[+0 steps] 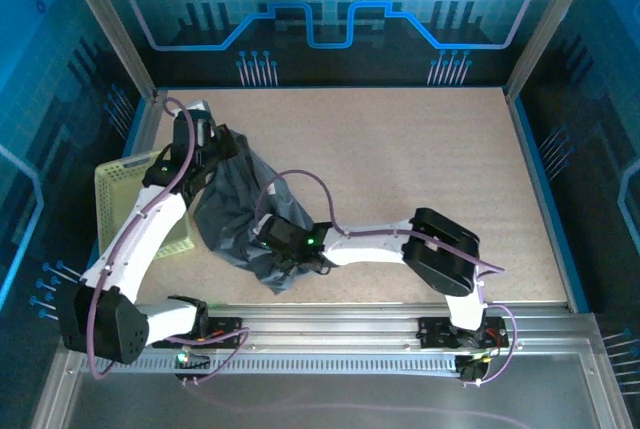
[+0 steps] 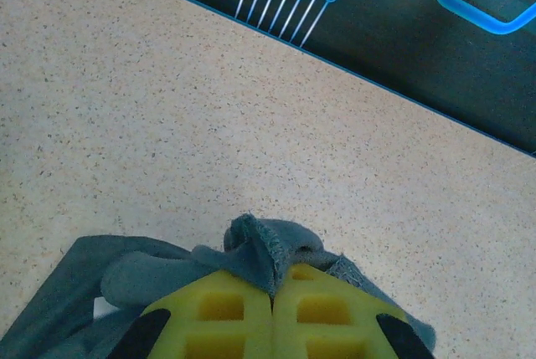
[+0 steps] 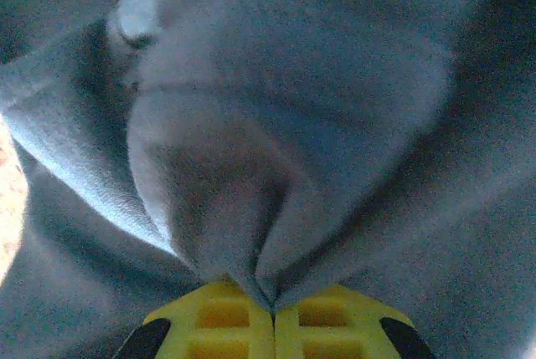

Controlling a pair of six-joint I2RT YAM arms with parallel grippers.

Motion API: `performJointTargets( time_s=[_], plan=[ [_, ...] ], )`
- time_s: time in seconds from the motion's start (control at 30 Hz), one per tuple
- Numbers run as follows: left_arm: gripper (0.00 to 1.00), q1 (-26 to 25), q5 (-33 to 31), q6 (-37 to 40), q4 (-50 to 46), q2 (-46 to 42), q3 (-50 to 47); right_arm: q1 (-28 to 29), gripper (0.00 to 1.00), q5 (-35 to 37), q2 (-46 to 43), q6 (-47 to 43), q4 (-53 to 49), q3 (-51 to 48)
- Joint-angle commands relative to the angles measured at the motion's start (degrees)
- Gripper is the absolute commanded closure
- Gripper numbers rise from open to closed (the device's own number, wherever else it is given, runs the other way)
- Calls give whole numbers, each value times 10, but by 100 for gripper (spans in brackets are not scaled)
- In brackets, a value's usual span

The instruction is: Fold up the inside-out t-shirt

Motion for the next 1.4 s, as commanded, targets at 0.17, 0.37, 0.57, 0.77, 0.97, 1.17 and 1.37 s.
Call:
performJointTargets(
  time_s=[0.17,0.37,0.57,0.77,0.97,1.17,1.37],
  plan=[
    [100,5,7,-28,8,-35,-34,-101,100,-10,-265,-47,0,-156],
    [100,5,76,-64,42,-32,-100,-185,85,-83,-268,-37,-10,-187],
    [100,5,94,-70,53,-5,-128,-210,49,-10,-194,-5,-60,-124],
    [100,5,113,-59,52,5,-115,-200,32,-22,-238,-11,-72,-102],
    [100,5,106,-52,54,-6,-119,-198,37,-73,-149,110,-119,-8],
    [100,5,104,-51,52,-11,-126,-195,38,-56,-43,178,-175,86],
    [100,5,107,-52,52,-14,-129,-196,45,-58,9,192,-188,113]
  ],
)
